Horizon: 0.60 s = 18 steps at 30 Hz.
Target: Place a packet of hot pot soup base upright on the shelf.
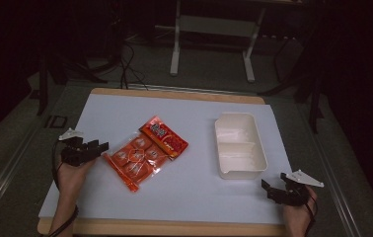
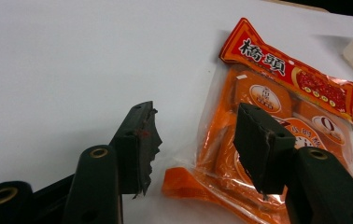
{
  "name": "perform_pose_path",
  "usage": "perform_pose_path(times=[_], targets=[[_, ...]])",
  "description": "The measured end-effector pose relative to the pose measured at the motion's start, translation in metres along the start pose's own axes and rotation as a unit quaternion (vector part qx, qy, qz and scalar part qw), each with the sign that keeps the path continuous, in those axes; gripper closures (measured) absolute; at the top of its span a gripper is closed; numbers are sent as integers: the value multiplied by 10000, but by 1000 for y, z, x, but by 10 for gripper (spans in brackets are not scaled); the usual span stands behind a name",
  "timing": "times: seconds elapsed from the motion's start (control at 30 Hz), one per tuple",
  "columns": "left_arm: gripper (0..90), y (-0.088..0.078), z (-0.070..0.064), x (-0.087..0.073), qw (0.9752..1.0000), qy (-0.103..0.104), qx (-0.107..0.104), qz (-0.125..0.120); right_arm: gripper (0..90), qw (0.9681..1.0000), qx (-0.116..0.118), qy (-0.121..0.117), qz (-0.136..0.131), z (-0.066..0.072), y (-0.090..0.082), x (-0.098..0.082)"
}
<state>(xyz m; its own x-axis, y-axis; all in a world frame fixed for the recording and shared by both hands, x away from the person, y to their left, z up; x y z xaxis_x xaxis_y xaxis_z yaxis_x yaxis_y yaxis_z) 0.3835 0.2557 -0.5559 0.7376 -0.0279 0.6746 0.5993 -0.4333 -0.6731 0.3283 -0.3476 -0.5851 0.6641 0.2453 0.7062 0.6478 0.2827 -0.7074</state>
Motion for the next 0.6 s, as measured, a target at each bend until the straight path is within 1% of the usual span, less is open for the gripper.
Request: perform_pose_path(times=[0.03, 0.17, 0.23, 0.33, 0.4, 0.47, 0.5, 0.53, 0.57, 0.6], targets=[[487, 0, 0, 0, 10000, 0, 0, 0, 135, 10000, 33, -19, -20, 1, -1, 0], [489, 2, -4, 6, 9999, 97, -43, 29, 135, 10000, 31, -48, -64, 1, -2, 0], [498, 3, -9, 12, 9997, 225, -66, 69, 135, 10000, 20, -58, -70, 2, -1, 1], [507, 7, -15, 18, 9991, 372, -111, 141, 135, 9999, 98, -47, -90, 4, 0, 2], [508, 11, -20, 24, 9983, 500, -146, 243, 135, 9999, 131, -89, -42, 5, 1, 2], [514, 15, -23, 28, 9976, 574, -193, 326, 135, 9998, 165, -107, -83, 5, 0, 2], [518, 15, -23, 28, 9976, 574, -193, 326, 135, 9998, 165, -107, -83, 5, 0, 2], [523, 21, -28, 33, 9964, 696, -217, 436, 135, 9997, 204, -85, -74, 5, 0, 2], [531, 24, -29, 35, 9958, 748, -227, 479, 135, 9997, 232, -92, -75, 5, 0, 2], [542, 26, -30, 37, 9956, 755, -226, 504, 135, 9996, 239, -110, -72, 5, 0, 2]])
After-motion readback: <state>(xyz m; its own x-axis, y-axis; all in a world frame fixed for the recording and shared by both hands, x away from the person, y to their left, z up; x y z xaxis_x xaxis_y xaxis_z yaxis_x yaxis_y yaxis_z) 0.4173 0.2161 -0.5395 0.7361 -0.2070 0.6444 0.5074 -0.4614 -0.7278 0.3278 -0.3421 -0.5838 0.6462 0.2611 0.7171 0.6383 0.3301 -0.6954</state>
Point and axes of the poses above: each handheld gripper's, and its own axes: y roughly forward along the jaws, x roughly out of its top, z roughly to its left, the point moved 8 cm from there along y, roughly forward along the jaws, and after that the axes turned 9 degrees about z, right-handed, at the moved point
